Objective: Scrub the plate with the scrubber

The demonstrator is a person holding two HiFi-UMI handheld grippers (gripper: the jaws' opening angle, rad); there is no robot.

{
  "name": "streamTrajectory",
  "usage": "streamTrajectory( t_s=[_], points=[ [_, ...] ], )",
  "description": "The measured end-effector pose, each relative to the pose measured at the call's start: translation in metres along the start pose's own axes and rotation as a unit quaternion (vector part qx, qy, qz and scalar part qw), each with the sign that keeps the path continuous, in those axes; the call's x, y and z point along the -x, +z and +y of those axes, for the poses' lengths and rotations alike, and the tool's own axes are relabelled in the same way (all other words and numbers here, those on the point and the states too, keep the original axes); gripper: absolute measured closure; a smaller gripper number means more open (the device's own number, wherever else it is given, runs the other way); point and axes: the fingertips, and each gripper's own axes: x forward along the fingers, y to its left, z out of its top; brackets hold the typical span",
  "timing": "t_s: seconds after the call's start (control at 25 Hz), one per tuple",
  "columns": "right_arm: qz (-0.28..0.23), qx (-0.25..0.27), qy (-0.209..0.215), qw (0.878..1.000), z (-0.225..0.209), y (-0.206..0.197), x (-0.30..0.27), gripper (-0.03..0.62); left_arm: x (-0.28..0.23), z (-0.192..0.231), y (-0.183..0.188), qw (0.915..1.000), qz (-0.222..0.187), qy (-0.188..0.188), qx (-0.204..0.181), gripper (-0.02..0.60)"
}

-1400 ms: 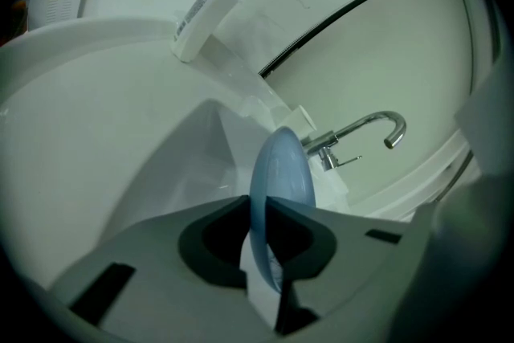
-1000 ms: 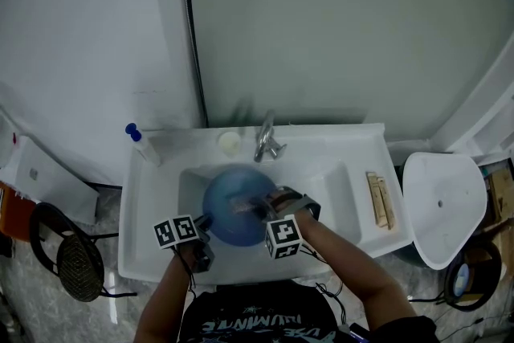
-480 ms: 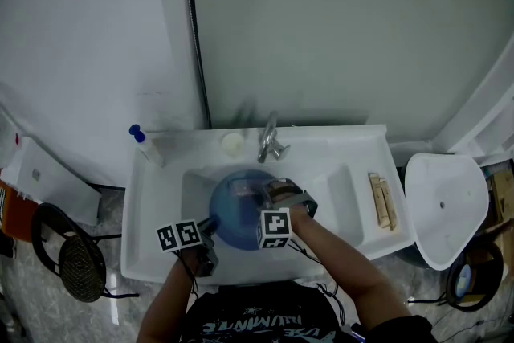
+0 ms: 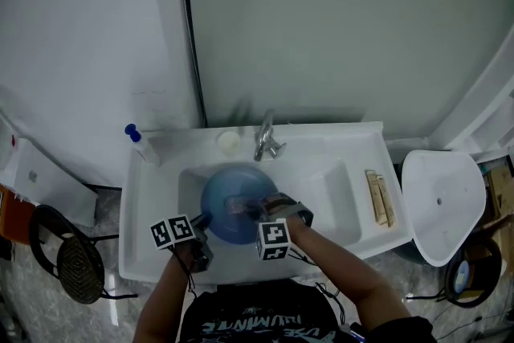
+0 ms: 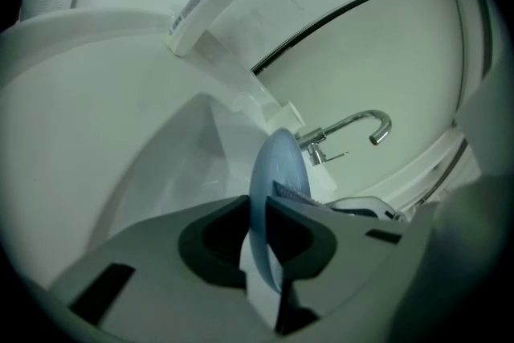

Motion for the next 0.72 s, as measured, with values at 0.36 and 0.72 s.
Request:
streamTrajectory(
  t_s=[0.36, 0.72],
  points=[
    [-0.019, -0.009, 0.057, 0.998, 0.044, 0.003, 0.007, 0.516, -0.003, 0.014, 0.004, 0.9995, -0.007, 0.016, 0.025, 0.537],
    [-0.038, 0.003, 0.108, 0.993, 0.072, 0.006, 0.018, 0.516, -0.004, 0.012, 0.007, 0.9997, -0.005, 0.015, 0.017, 0.534]
  ],
)
